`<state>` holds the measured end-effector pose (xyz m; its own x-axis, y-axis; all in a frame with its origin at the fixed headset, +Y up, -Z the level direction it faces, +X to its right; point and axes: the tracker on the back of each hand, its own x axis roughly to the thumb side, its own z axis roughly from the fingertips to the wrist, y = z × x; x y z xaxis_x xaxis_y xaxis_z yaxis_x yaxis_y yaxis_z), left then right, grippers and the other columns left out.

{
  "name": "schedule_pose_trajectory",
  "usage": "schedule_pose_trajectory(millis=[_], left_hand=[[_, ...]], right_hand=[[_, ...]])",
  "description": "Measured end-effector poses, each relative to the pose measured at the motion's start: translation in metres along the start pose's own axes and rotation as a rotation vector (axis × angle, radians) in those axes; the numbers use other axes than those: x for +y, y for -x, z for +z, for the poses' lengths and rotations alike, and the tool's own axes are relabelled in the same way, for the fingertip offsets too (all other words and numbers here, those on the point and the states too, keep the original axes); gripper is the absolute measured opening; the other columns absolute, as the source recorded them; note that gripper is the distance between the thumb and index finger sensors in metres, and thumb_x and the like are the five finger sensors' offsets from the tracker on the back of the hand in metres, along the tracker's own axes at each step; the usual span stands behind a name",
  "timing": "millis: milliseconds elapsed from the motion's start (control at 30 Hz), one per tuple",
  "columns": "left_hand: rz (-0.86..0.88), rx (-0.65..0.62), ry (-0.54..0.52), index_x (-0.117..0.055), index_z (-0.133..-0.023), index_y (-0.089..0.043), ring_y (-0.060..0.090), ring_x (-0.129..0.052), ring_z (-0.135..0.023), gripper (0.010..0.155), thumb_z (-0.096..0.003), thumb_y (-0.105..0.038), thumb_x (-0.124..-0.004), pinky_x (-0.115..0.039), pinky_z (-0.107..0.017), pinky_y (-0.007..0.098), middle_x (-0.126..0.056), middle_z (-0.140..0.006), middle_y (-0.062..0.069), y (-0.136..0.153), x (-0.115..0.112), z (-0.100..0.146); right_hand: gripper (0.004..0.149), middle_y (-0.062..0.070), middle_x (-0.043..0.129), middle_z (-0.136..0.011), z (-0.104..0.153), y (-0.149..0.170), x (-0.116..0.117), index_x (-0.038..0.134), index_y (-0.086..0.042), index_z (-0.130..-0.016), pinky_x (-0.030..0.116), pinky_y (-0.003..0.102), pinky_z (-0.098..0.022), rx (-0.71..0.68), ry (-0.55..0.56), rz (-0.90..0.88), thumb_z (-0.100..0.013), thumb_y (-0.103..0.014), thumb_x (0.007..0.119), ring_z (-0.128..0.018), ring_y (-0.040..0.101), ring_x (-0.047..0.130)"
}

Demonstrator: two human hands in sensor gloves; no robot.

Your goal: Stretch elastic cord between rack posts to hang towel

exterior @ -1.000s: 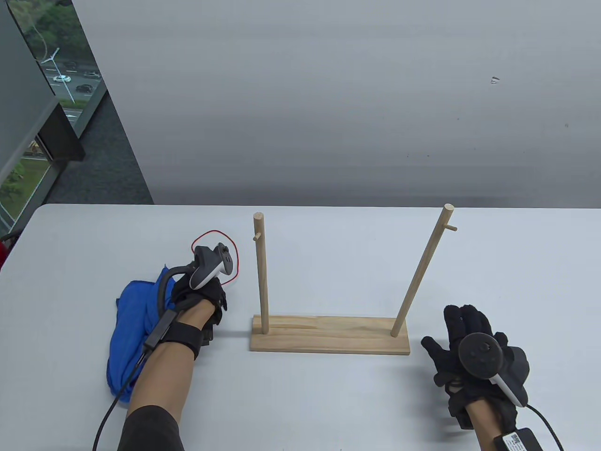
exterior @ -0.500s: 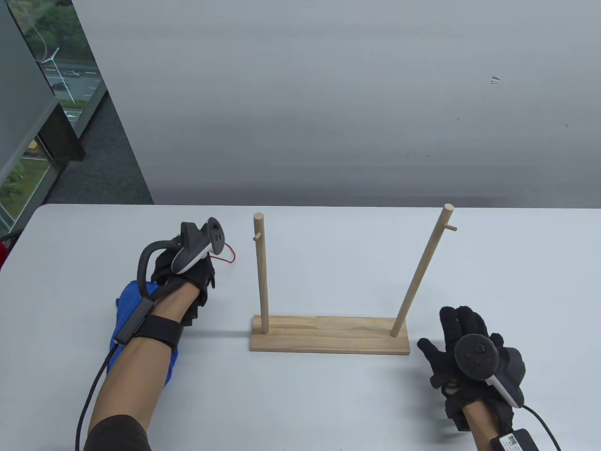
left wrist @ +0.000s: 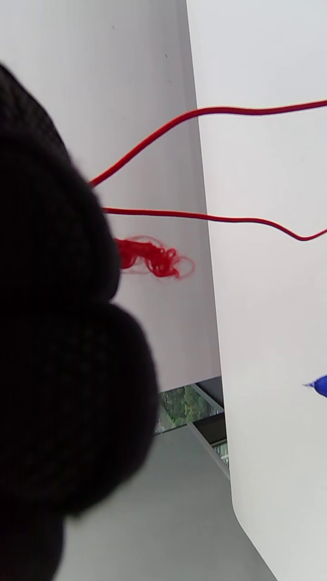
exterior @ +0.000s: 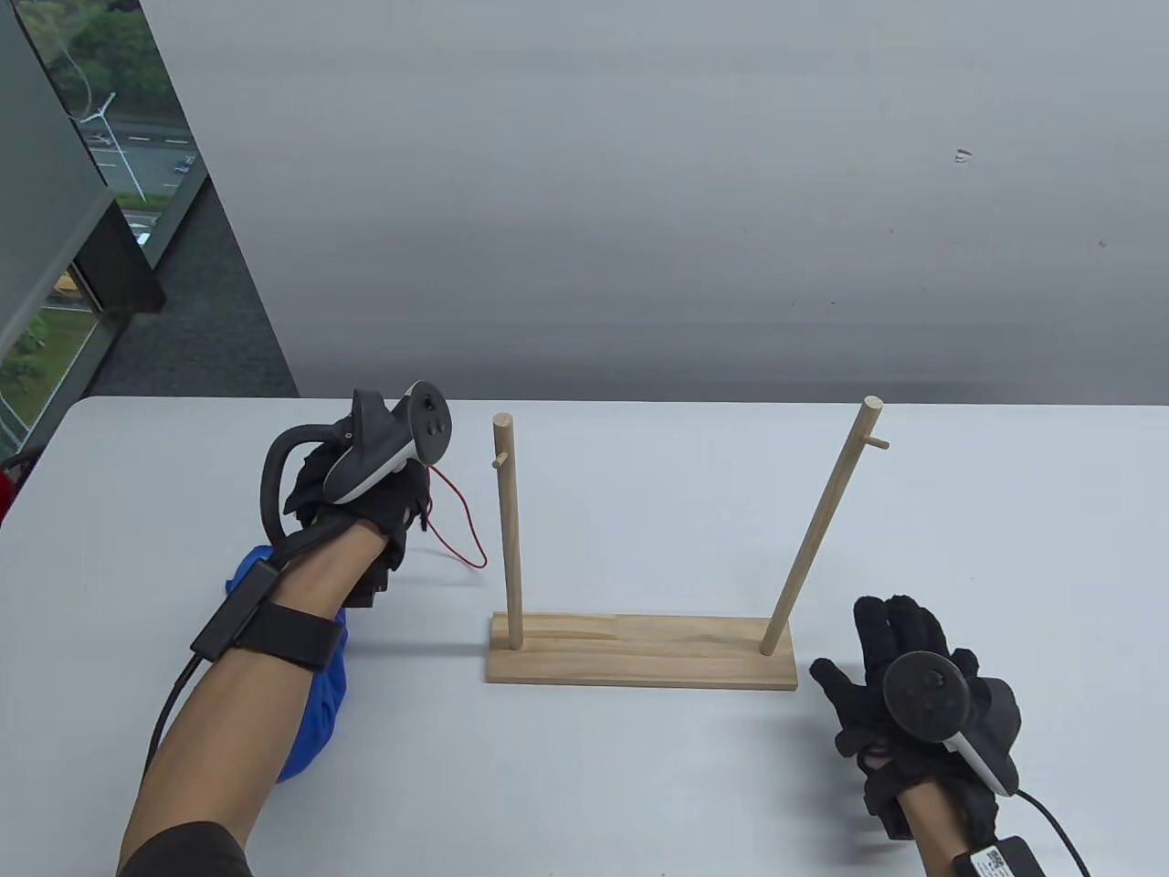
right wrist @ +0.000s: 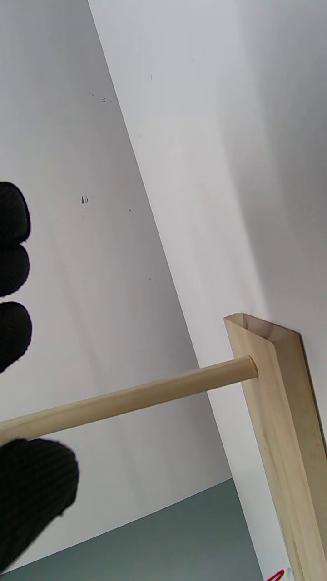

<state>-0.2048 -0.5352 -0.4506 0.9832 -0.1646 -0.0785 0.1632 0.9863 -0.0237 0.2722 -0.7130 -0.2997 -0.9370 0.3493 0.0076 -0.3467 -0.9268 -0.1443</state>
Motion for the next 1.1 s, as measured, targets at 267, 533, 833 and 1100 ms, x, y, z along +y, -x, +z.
schedule_pose_trajectory(millis=[267, 533, 833, 1100], left_hand=[[0.055, -0.078, -0.068, -0.092, -0.074, -0.014, 0.017, -0.107, -0.007, 0.045, -0.0448, -0.047, -0.086, -0.091, -0.016, 0.038, -0.100, -0.016, -0.015, -0.011, 0.041, 0.012], [0.182, -0.165, -0.161, -0.091, -0.076, -0.014, 0.017, -0.107, -0.008, 0.045, -0.0452, -0.046, -0.086, -0.091, -0.017, 0.038, -0.100, -0.017, -0.015, -0.014, 0.080, 0.019], [0.291, -0.250, -0.273, -0.091, -0.076, -0.014, 0.017, -0.107, -0.008, 0.045, -0.0452, -0.046, -0.085, -0.091, -0.017, 0.038, -0.100, -0.017, -0.015, -0.013, 0.110, 0.036], [0.372, -0.315, -0.342, -0.091, -0.076, -0.015, 0.017, -0.107, -0.008, 0.045, -0.0451, -0.047, -0.085, -0.091, -0.017, 0.038, -0.100, -0.017, -0.015, -0.005, 0.123, 0.058]], right_hand=[[0.082, 0.018, 0.026, -0.109, 0.001, 0.001, 0.000, 0.034, -0.019, -0.105, 0.028, 0.077, -0.061, 0.002, 0.008, -0.004, -0.045, -0.062, 0.070, -0.104, 0.045, 0.036], [0.082, 0.018, 0.026, -0.109, 0.001, 0.002, -0.001, 0.034, -0.019, -0.105, 0.028, 0.077, -0.061, 0.005, 0.015, -0.006, -0.045, -0.062, 0.070, -0.104, 0.045, 0.035], [0.082, 0.018, 0.026, -0.109, 0.002, 0.003, -0.002, 0.034, -0.019, -0.105, 0.028, 0.077, -0.061, 0.005, 0.012, -0.007, -0.045, -0.062, 0.070, -0.104, 0.045, 0.035], [0.082, 0.018, 0.026, -0.109, 0.002, 0.002, -0.001, 0.034, -0.019, -0.105, 0.028, 0.077, -0.061, 0.003, 0.009, -0.009, -0.045, -0.062, 0.070, -0.104, 0.044, 0.035]])
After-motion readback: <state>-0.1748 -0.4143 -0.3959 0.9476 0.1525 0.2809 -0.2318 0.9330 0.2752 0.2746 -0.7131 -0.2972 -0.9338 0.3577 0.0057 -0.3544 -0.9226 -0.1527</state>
